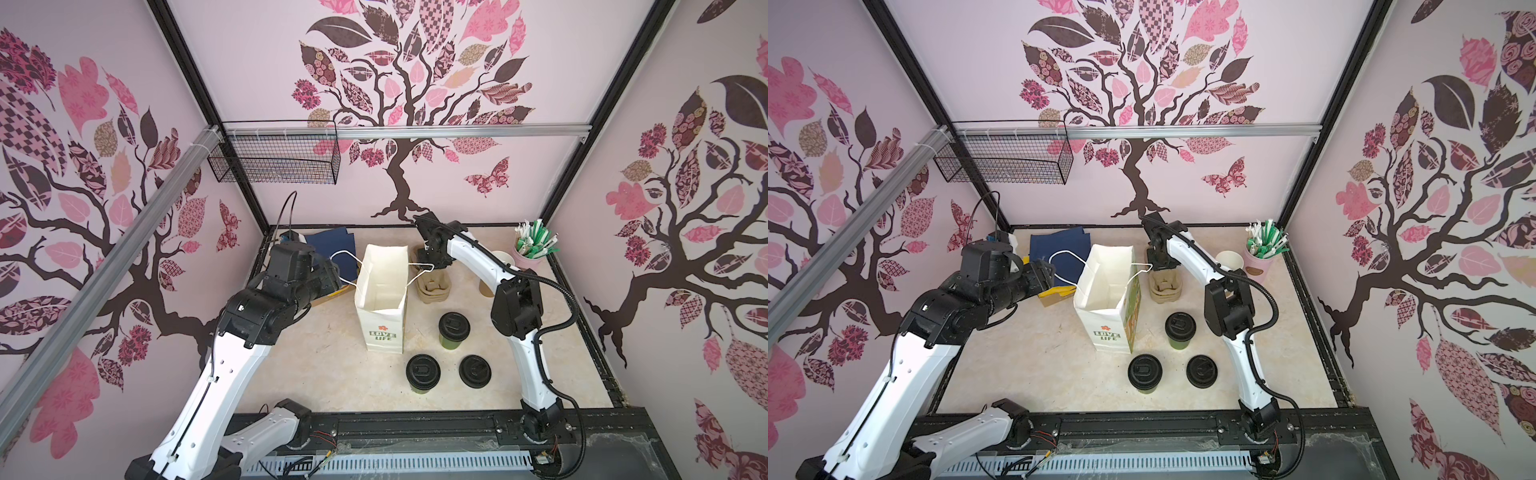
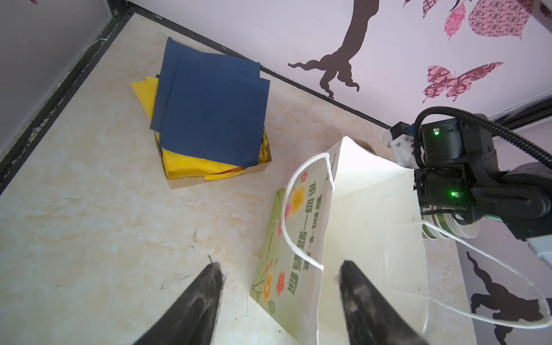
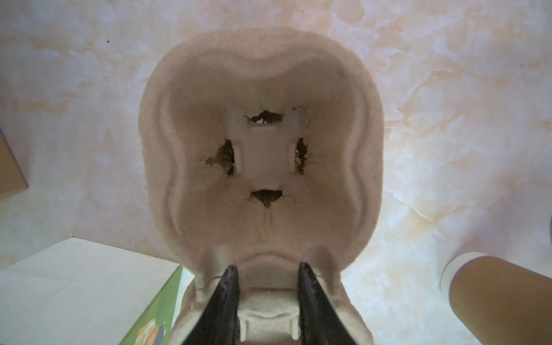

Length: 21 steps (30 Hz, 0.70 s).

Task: Pack the takeout coffee

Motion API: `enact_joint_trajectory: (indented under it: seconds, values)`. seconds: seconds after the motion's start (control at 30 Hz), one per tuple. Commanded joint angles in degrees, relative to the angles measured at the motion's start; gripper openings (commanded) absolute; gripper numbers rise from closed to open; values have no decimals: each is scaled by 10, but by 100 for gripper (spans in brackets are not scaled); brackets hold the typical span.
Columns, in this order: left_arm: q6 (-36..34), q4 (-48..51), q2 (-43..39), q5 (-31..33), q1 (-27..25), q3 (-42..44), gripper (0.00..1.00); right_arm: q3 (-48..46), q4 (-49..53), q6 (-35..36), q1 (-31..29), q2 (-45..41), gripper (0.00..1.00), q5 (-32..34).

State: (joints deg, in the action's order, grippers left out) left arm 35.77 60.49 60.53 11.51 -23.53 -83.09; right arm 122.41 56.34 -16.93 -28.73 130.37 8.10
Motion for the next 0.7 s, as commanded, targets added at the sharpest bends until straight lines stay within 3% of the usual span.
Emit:
enact_joint_trajectory:
  seconds: [0.0, 0.23, 0.37, 0.53, 0.67]
  values:
    - [-15, 21, -1, -6, 24, -40, 68, 18, 29, -9, -1, -64, 31, 14]
    - [-20, 9, 3, -113, 110, -38, 72, 18, 44, -16, 0, -110, 31, 18]
    - [-13, -40, 13, -236, 163, -8, 76, 19, 58, -15, 2, -142, 31, 28]
    - [-24, -95, 41, -352, 169, 12, 81, 18, 83, -22, 4, -184, 31, 32]
    - [-39, -110, 52, -380, 169, 33, 83, -15, 106, -25, 4, -232, 31, 45]
